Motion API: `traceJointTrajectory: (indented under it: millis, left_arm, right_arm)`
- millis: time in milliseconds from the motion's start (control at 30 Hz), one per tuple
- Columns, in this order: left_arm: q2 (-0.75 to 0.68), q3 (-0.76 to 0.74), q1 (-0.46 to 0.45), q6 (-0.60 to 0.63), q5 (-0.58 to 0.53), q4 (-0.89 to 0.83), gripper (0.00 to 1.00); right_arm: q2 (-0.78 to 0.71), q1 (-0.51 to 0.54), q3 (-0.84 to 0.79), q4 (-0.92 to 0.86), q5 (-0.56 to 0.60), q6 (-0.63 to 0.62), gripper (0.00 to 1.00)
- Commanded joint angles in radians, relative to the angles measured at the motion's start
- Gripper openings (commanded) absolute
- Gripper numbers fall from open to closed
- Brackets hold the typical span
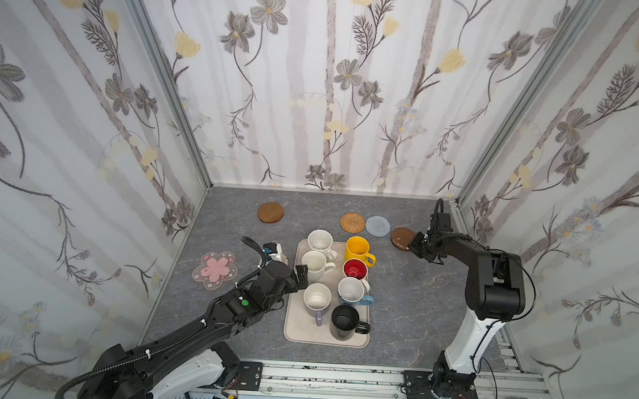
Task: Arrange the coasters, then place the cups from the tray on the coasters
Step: 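Nudge the brown coaster with the right gripper against the light blue coaster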
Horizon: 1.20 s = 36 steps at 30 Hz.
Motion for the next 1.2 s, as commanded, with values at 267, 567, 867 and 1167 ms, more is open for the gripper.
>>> traceJointTrajectory:
  millis: [267,567,867,1167]
  left_arm:
    - [0.003,0.016,0.001,0.003,-0.022,-0.005,1.00]
    - [-0.001,0.013,0.001,-0.002,-0.022,-0.003,1.00]
    - [0.004,0.008,0.001,-0.002,-0.024,-0.002,1.00]
    - [0.012,0.013,0.002,-0.003,-0.022,-0.001,1.00]
  right_arm:
    - [0.003,0.086,0.045,-0.084,0.156,-0.044,0.00]
    - [0.106,0.172,0.217,-0.257,0.340,-0.133,0.00]
    - [0.153,0.213,0.300,-0.375,0.431,-0.214,0.00]
    - [0.224,0.267,0.379,-0.520,0.563,-0.298,0.00]
